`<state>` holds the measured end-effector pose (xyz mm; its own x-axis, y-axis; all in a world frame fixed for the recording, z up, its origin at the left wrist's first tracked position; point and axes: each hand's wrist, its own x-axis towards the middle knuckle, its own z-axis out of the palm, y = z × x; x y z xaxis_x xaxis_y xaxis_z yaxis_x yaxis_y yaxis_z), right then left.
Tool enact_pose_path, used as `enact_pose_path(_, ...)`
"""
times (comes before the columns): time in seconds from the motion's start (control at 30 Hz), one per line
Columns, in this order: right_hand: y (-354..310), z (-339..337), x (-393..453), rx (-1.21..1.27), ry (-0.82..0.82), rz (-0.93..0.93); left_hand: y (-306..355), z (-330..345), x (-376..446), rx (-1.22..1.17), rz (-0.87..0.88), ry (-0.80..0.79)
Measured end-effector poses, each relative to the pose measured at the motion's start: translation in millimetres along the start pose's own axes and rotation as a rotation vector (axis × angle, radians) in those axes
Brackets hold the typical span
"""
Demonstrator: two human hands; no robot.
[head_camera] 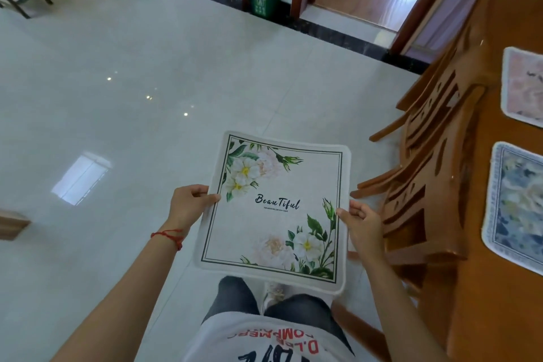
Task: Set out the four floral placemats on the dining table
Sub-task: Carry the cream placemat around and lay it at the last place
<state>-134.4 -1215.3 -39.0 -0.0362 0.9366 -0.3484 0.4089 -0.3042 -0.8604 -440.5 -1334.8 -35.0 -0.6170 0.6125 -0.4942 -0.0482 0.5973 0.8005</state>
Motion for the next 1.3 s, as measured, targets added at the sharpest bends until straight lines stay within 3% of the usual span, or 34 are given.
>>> enact_pose_path(0.83, -165.3, 64.5, 277.0, 0.072, 0.249, 0.094, 253.6, 63.7, 329.1, 0.115, 0.162, -0.266)
enact_pose_path(1.3, -221.2, 2.5, 495.1, 0.113, 0.341, 0.095, 413.0, 222.3, 463.1, 0.158, 0.185, -0.316)
